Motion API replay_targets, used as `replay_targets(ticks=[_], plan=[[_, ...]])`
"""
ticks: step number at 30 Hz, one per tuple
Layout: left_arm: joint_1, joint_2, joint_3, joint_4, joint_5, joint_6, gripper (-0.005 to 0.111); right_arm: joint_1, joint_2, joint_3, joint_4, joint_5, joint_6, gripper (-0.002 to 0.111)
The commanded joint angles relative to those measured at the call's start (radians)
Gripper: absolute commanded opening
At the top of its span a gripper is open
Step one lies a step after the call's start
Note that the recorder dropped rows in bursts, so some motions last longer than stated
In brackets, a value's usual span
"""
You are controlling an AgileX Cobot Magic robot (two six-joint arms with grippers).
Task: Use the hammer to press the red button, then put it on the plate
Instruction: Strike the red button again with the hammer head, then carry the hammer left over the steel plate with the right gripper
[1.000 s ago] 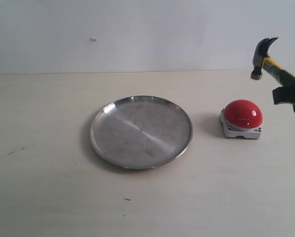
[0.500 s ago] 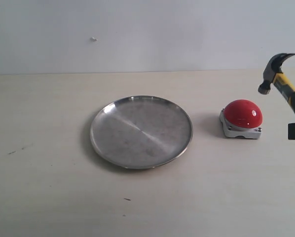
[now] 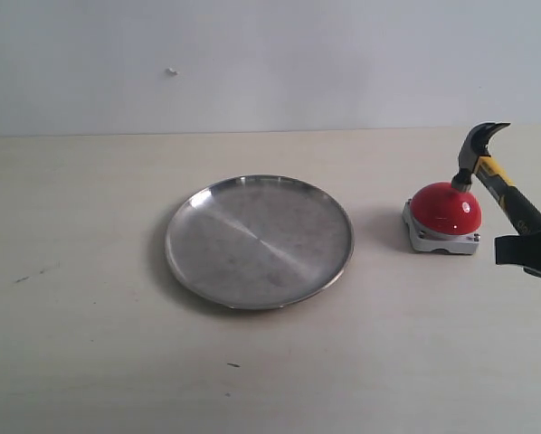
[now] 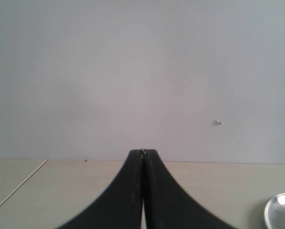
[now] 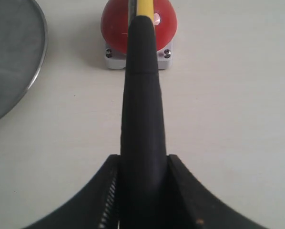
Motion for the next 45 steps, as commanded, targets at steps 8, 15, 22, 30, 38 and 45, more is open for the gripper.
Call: replay_targets(ticks=[8,15,22,30,38,45], plan=[[0.003,-0.004,-0.001,0.001,-0.002,-0.001,0.000,-0.002,-0.004,-0.025,-0.032,-0.116,-0.007,0.000],[0.003,-0.004,-0.001,0.001,-0.002,-0.001,0.000,-0.002,-0.076,-0.140,-0.041,-0.015,-0.016,0.000],[0.003,-0.004,-0.001,0.001,-0.002,-0.001,0.000,-0.002,-0.094,-0.150,-0.042,0.004,-0.025,0.000],[0.003,-0.004,-0.001,0.001,-0.002,-0.001,0.000,-0.002,0.133,-0.067,-0.040,-0.062,0.038,0.000],[0.003,-0.004,-0.001,0.001,-0.002,-0.001,0.000,-0.002,0.168,-0.121,-0.023,-0.050,0.029,0.000],[0.003,-0.004,-0.001,0.001,-0.002,-0.001,0.000,-0.002,-0.008,-0.192,-0.026,-0.078,0.029,0.000]])
